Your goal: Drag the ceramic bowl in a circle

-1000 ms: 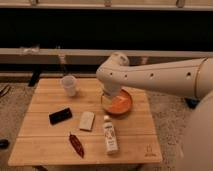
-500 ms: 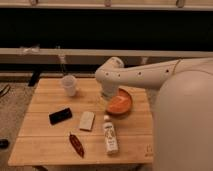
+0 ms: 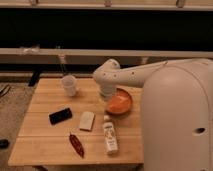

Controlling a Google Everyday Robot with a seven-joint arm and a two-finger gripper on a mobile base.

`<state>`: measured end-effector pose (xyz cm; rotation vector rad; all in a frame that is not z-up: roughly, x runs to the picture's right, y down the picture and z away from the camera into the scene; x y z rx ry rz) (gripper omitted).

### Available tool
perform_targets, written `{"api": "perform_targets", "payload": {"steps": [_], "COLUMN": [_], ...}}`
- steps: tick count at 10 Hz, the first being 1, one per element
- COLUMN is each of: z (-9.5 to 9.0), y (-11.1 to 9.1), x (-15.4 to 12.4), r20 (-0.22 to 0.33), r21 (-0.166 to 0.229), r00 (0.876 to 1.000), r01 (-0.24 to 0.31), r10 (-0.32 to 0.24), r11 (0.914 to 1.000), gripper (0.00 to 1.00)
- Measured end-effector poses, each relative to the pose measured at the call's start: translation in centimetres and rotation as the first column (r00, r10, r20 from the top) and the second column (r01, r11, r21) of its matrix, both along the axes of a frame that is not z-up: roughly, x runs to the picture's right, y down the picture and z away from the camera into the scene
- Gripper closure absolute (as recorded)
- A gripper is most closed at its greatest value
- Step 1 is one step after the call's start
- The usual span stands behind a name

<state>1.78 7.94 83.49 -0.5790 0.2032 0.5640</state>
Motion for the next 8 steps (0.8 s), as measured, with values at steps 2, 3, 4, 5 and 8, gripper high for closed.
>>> {"api": "perform_targets", "payload": {"steps": [2,3,4,5,8], "z": [0.7,1.0,1.5,1.8,3.0], "y": [0.4,0.7,1.3,1.7,2.9], "x": [0.3,0.2,0.3,0.3,0.0], "r20": [-0.01,-0.011,-0.01,-0.01,-0.008], "r21": [-0.015,-0.023,-0.038,-0.045,-0.064], "r00": [1.0,1.0,1.0,1.0,1.0], "r01": [-0.009,-0.015,-0.015,-0.013,-0.005], "r10": [0.009,0.014,0.015,0.013,0.005], "r11": [0.9998,0.9996,0.9992,0.9989,0.9979], "gripper": [0.2,0.2,0.2,0.2,0.2]}}
